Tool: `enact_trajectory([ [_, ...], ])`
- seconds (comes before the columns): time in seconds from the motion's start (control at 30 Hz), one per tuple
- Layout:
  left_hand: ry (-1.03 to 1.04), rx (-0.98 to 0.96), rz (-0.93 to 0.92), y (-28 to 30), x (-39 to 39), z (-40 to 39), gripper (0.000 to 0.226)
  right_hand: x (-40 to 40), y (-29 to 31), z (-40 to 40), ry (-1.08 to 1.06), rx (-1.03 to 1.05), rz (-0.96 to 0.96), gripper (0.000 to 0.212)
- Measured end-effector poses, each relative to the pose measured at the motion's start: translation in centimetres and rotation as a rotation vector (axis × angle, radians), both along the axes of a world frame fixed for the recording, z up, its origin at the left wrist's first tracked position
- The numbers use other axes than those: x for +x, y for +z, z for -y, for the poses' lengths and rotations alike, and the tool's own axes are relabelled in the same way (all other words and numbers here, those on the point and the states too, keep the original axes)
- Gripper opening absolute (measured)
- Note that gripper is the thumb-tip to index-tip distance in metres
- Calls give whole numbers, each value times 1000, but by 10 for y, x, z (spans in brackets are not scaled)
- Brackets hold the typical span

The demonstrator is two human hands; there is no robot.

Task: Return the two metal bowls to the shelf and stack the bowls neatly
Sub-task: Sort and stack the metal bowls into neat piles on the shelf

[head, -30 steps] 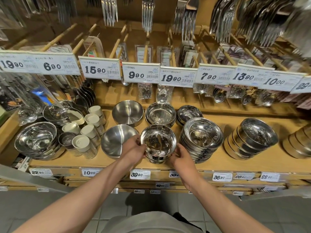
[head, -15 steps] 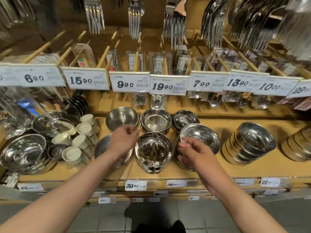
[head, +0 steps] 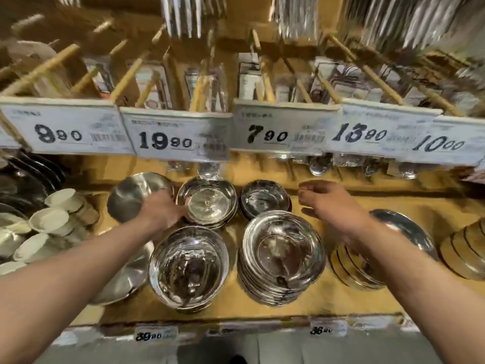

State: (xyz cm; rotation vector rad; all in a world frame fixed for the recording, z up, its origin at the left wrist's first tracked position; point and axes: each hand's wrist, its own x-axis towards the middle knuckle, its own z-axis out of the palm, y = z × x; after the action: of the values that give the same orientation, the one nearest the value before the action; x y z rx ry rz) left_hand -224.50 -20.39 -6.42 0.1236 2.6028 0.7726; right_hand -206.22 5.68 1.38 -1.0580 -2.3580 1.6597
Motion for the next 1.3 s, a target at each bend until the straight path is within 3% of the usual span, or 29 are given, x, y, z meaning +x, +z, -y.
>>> enact_trajectory([
  [0.1,32,-11,30,-8,-4,-5,30,-16,-23,-8,-6,9,45,13],
  [0.3,135,37,30,-6,-1,-14,15,-40,-49,-23,-111,-96,52,25],
  [0.5,223,122,106,14,-6,-16,26,-49,-64,-26,-121,-125,86,6],
  [0.6,280,115,77,24,-7,-11,24,-52,-69,-26,-100,-92,127,15],
  [0.73,391,262,176,34,-9,4,23,-54,-73,-25,-50,-52,202,7],
  [0.83,390,297,157,41,-5,11,10,-53,-73,-25,-22,-5,228,13],
  [0.93,441,339,139,43,-3,19,12,-53,-75,-27,35,16,230,17],
  [1.03,466,352,112,43,-6,30,10,-55,-78,-29,94,146,270,5],
  [1.17,470,334,84,38,-10,47,13,-57,-83,-30,89,343,340,11],
  [1.3,476,342,92,36,-13,62,16,-60,-79,-30,-18,304,360,34],
])
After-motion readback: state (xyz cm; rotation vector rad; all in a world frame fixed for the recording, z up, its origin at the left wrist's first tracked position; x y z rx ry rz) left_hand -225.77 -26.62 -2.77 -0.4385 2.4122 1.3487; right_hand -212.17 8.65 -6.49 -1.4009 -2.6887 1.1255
